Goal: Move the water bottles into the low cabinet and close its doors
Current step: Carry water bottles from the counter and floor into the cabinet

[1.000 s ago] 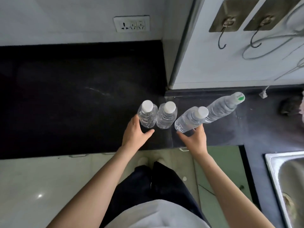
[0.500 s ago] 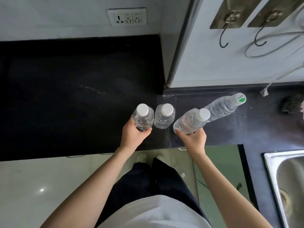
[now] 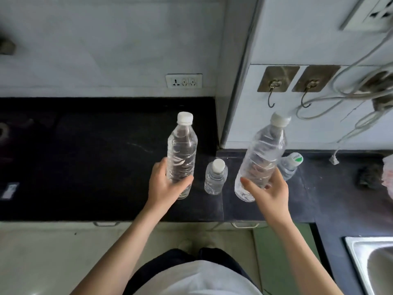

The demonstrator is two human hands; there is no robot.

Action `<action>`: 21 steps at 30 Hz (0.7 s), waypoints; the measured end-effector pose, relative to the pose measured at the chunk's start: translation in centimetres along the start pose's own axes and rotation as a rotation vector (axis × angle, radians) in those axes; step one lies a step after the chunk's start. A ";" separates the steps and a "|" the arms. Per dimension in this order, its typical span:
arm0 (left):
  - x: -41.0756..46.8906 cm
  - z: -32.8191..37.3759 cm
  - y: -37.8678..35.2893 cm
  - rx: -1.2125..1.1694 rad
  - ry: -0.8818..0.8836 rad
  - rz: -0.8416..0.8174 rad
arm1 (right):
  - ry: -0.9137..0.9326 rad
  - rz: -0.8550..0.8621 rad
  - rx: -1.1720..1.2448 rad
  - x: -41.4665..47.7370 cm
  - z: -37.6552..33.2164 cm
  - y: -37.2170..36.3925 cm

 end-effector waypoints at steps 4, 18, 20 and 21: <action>-1.3 2.4 1.7 -0.100 -0.019 0.036 | 0.092 -0.067 0.152 -1.0 -4.3 -0.7; -11.8 -2.1 6.2 -0.238 0.340 0.375 | 0.010 -0.574 -0.032 -4.1 -4.2 -11.5; -14.3 -3.0 6.5 -0.250 0.413 0.443 | -0.031 -0.650 -0.121 -5.1 -3.2 -13.3; -15.6 -3.4 6.5 -0.257 0.451 0.468 | -0.049 -0.681 -0.157 -5.6 -2.8 -14.2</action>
Point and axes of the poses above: each hand's wrist, its own x-axis towards the middle knuckle, its own y-axis out of the back of the hand, z = x × y, the point moved 2 cm from there along x, towards the middle knuckle, and after that the axes turned 9 degrees about -z, right-handed, at the moved point
